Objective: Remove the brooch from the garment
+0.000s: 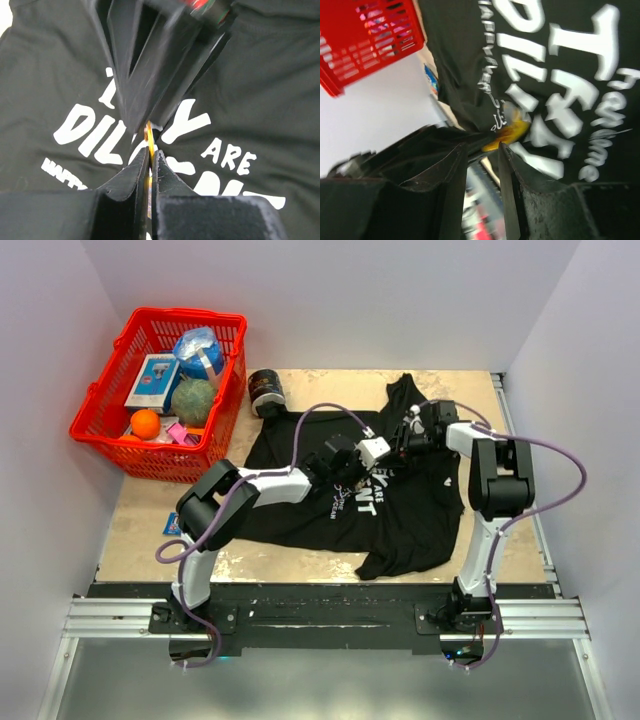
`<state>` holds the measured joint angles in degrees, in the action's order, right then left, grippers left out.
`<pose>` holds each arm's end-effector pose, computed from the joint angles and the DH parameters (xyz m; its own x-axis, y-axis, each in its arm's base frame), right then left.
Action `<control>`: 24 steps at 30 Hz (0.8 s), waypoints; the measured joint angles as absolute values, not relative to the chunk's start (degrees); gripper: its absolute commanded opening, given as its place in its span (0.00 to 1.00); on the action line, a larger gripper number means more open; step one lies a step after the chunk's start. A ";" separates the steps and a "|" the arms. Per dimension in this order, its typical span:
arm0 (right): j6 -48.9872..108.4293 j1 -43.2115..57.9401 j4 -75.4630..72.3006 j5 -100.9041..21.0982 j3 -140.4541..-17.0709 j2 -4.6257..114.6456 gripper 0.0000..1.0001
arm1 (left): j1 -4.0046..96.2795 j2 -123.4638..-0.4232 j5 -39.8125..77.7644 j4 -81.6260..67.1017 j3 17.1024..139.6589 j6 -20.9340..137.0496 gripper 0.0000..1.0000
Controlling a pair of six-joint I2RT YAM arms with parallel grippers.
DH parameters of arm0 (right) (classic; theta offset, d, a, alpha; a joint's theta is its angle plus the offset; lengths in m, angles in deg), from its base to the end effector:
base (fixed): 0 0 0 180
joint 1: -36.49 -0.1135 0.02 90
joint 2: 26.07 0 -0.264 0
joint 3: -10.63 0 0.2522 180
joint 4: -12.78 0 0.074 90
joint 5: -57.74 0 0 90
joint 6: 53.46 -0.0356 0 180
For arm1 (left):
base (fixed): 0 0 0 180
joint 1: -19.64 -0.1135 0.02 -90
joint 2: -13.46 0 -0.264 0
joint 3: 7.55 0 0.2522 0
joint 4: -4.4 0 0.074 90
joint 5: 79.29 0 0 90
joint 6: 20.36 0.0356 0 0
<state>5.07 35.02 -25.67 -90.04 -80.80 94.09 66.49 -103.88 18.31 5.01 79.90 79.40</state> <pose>0.4089 0.0406 0.1348 -0.9643 0.2537 0.0763 0.1896 0.4598 0.8676 0.3079 -0.3353 0.1689 -0.1937 0.4523 -0.8706 0.8471 0.5247 0.0841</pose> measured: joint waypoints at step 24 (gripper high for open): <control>51.63 25.88 -29.63 -75.37 -68.21 72.25 0.42 | 57.51 -100.84 39.80 18.82 66.98 53.30 0.00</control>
<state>51.63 25.88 -29.63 -75.37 -68.21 72.25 57.51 -100.84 39.80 18.82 66.98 53.30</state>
